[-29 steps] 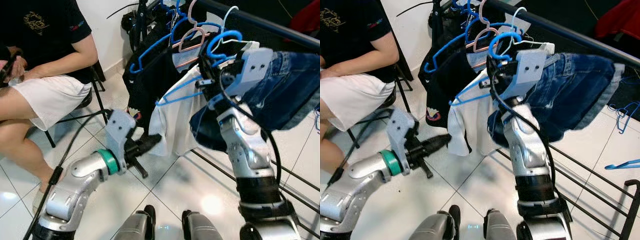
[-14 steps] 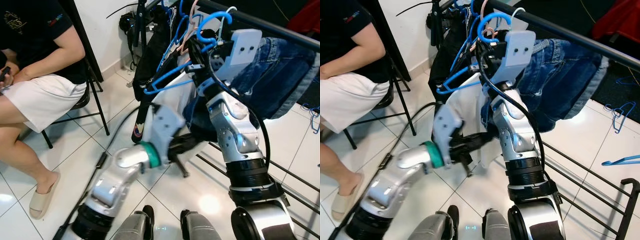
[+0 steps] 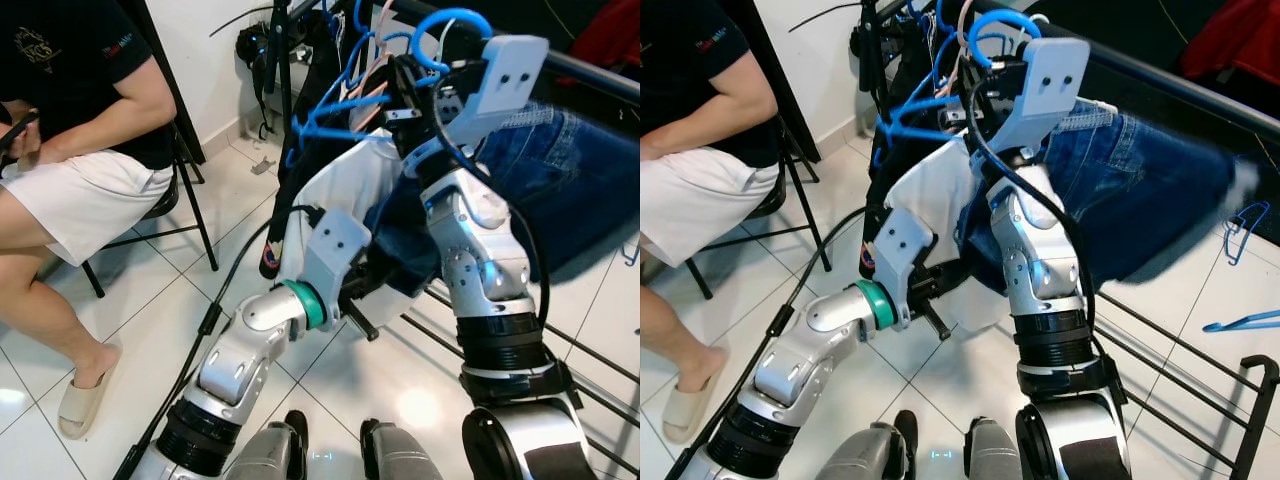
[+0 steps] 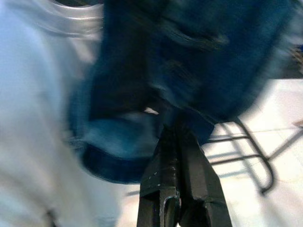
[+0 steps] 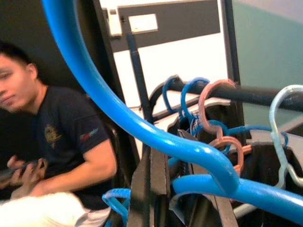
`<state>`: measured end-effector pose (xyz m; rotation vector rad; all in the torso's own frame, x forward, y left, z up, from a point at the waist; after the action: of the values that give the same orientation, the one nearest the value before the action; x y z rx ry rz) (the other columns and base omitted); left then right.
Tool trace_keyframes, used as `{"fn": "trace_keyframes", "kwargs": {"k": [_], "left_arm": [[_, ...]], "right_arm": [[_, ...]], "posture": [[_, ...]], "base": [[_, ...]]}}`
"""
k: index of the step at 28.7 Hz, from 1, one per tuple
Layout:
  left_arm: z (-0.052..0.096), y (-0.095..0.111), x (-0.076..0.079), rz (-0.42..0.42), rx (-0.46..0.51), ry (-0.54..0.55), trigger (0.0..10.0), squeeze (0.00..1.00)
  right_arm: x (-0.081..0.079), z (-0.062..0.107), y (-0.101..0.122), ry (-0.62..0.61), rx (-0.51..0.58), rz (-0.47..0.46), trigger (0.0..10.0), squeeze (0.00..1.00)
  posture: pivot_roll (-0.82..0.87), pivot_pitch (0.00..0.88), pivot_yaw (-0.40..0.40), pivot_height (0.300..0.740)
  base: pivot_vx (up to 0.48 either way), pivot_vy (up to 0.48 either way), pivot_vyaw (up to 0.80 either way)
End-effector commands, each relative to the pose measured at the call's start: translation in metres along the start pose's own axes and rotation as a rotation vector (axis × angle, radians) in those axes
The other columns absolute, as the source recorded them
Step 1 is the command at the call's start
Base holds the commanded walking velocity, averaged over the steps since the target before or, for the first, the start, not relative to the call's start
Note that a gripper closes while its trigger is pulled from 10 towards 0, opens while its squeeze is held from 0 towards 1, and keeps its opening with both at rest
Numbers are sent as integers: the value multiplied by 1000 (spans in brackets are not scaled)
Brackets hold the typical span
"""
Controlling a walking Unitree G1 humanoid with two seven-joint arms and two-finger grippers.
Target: Hang hanger
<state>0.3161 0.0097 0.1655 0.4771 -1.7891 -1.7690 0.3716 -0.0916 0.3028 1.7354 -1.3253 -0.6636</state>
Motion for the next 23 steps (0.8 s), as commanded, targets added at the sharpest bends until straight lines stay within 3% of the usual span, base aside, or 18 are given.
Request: {"fn": "trace_keyframes", "kwargs": {"k": [1,2,3,4,6,9,15,20,23], "left_arm": [[17,2,-9,-8,-4,10,10000,0],[35,4,-17,-38,-11,21,10000,0],[46,5,-20,-59,-19,27,10000,0],[46,5,-20,-59,-19,27,10000,0],[71,9,-24,-72,-24,44,10000,0],[82,15,-24,-59,-5,59,10000,0],[88,37,-25,-27,82,82,10000,0],[83,65,-25,-54,165,58,10000,0],[82,70,-26,-62,180,59,10000,0]], "right_arm": [[0,11,1,33,-8,15,10000,0],[3,24,-7,47,-42,27,10000,0],[4,32,-11,54,-63,34,10000,0],[4,32,-11,54,-63,34,10000,0],[7,49,-21,68,-110,52,10000,0],[6,56,-24,86,-131,67,10000,0],[2,65,-29,153,-165,111,10000,0],[-9,78,-32,273,-209,122,10000,0],[-11,80,-32,293,-217,123,10000,0]], "posture": [[-94,144,85,740],[-91,147,86,740],[-91,147,86,740],[-91,147,86,740],[-82,156,88,740],[-75,153,85,740],[-67,147,79,740],[-78,141,77,740],[-78,141,77,740]], "base": [[0,0,0],[0,0,0],[0,0,0],[0,0,0],[0,0,0],[0,0,0],[0,0,0],[0,0,0],[0,0,0]]}}
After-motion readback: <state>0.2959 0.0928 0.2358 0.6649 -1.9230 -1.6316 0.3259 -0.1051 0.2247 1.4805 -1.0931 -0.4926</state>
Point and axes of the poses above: a point about 5 cm out from each wrist's last joint towards the gripper, its own z axis pointing back from the gripper into the wrist, its own y axis along the axis of the wrist's last joint, x = y × z, the point moved 5 cm from there along -z, pointing out of the wrist towards the gripper, and after that the axes turned 11 degrees about z, right-handed, at the moved point
